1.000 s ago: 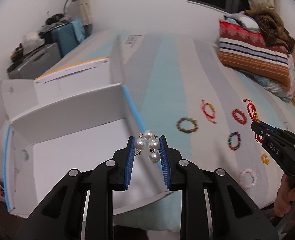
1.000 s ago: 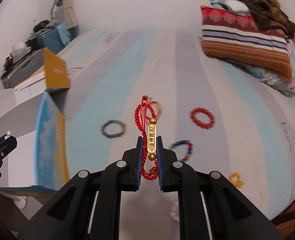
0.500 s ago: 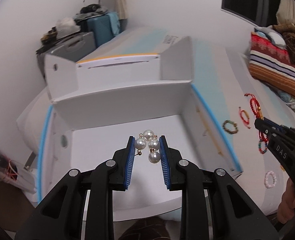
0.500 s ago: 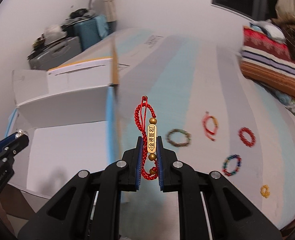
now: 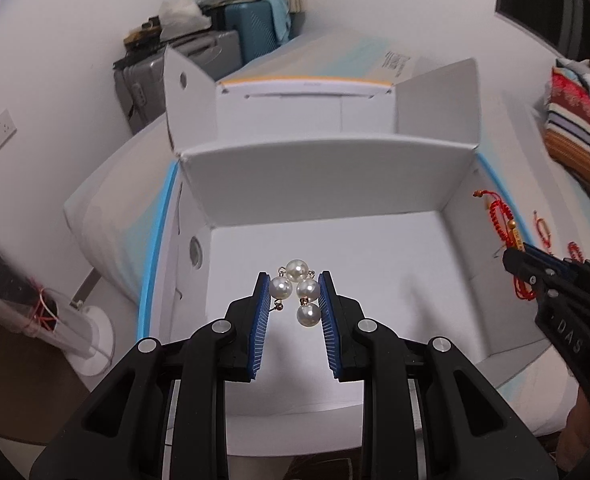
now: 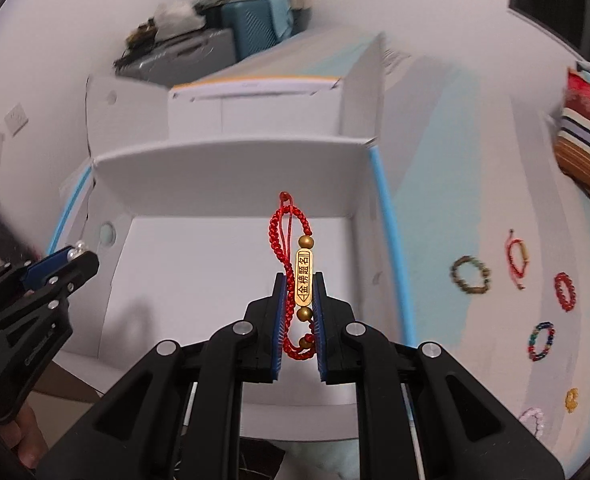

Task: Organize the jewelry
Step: 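Carry the pearl string and red cord bracelet over the white box with both tools, then open the left tool to drop pearls while the right tool releases the red cord bracelet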

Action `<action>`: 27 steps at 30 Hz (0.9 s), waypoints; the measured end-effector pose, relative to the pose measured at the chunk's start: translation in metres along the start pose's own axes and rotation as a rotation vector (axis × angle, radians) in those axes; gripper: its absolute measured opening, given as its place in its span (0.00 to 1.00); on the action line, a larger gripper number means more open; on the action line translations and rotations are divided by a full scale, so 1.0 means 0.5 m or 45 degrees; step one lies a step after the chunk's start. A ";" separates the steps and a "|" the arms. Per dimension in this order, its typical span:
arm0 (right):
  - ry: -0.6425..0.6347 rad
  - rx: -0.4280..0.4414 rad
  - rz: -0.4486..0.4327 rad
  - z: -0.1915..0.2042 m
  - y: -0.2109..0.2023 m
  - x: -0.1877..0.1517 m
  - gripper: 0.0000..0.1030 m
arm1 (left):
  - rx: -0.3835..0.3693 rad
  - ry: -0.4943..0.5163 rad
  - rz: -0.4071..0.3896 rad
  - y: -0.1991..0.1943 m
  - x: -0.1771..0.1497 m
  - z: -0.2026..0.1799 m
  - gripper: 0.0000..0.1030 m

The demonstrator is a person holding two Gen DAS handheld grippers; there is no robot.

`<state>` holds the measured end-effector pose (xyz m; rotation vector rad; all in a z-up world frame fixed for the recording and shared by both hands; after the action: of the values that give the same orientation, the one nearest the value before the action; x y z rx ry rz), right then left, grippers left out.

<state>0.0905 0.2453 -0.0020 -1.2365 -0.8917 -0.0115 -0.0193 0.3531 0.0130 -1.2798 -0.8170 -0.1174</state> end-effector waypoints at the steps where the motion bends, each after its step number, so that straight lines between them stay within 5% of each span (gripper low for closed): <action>1: -0.004 0.007 0.023 0.006 0.011 -0.004 0.11 | -0.007 -0.004 0.017 0.009 -0.004 0.004 0.24; 15: -0.024 -0.004 0.270 0.020 0.125 -0.047 0.11 | -0.011 -0.024 0.224 0.118 -0.046 0.033 0.24; 23: -0.029 -0.017 0.280 0.026 0.138 -0.064 0.14 | -0.006 -0.018 0.254 0.135 -0.051 0.037 0.24; 27: -0.029 -0.014 0.275 0.036 0.144 -0.060 0.25 | 0.006 -0.026 0.267 0.140 -0.050 0.043 0.26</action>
<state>0.0928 0.2733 -0.0768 -1.3398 -0.7748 0.1711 -0.0119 0.3855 -0.0567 -1.3558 -0.6953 0.0657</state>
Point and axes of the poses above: each gripper's, at about its wrist camera, not at the fingertips, and y roughly the way its jaws point, z to its left, x to its top, the point moved 6 cm from there along y, roughly the way its jaws point, and after that the axes turned 3 degrees about y, right-handed, at the moved point
